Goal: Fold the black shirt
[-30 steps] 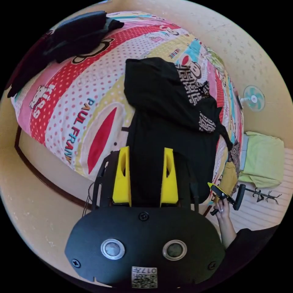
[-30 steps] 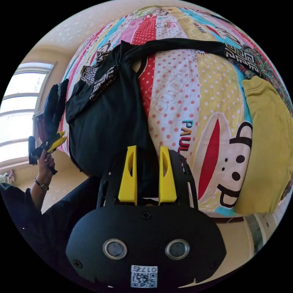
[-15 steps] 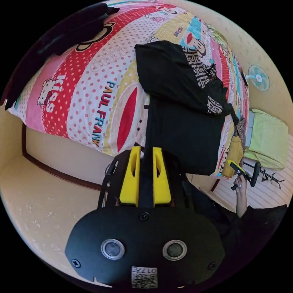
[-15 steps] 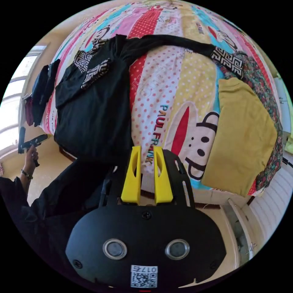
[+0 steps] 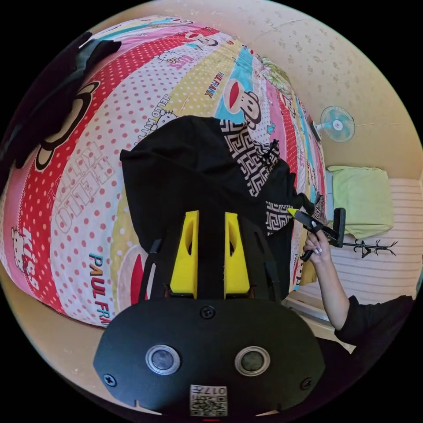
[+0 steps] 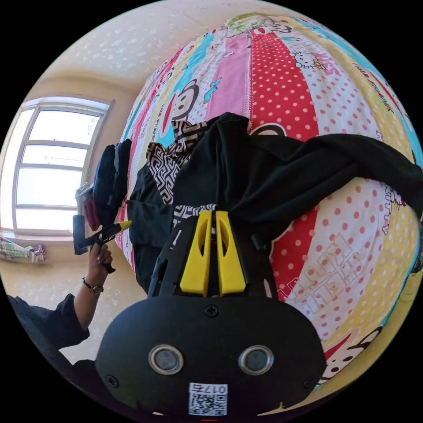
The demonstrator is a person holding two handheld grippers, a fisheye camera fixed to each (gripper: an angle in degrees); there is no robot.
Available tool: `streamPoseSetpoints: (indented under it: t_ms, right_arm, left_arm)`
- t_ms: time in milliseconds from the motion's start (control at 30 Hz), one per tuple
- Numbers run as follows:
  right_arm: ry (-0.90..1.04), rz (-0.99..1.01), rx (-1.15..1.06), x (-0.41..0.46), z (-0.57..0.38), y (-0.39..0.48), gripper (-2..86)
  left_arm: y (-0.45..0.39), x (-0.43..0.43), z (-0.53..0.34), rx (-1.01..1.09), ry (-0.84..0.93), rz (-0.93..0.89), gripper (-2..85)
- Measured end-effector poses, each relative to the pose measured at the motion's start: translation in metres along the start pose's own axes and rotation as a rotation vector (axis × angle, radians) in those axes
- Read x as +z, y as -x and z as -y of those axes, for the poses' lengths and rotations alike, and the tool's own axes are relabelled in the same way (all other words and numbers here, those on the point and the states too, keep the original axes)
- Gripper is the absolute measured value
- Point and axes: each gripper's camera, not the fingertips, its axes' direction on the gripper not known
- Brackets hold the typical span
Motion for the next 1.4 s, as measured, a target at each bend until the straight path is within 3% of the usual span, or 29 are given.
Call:
streamPoseSetpoints:
  t_ms: [333, 533, 933, 1167, 1267, 1400]
  right_arm:
    - [-0.051, -0.136, 0.008, -0.043, 0.050, 0.021, 4.2]
    - [-0.047, -0.220, -0.003, -0.054, 0.017, 0.018, 8.7]
    - [-0.062, -0.229, -0.180, -0.048, -0.031, 0.040, 2.2]
    - [-0.023, -0.233, 0.019, -0.075, -0.072, 0.000, 3.3]
    - [-0.172, -0.290, 0.141, -0.123, -0.089, -0.022, 6.2]
    - [-0.366, -0.458, 0.485, -0.199, -0.107, -0.075, 8.7]
  left_arm:
    - [0.025, -0.024, 0.020, -0.067, -0.065, -0.073, 10.6]
    - [0.021, -0.033, 0.015, -0.057, -0.082, -0.069, 11.2]
    - [0.026, -0.030, 0.013, -0.124, -0.078, -0.119, 10.6]
    - [0.028, -0.023, 0.020, -0.113, -0.052, -0.136, 8.5]
    - [0.020, -0.030, 0.021, -0.080, -0.048, -0.084, 9.8]
    - [0.013, -0.035, 0.018, -0.053, -0.038, -0.058, 10.1]
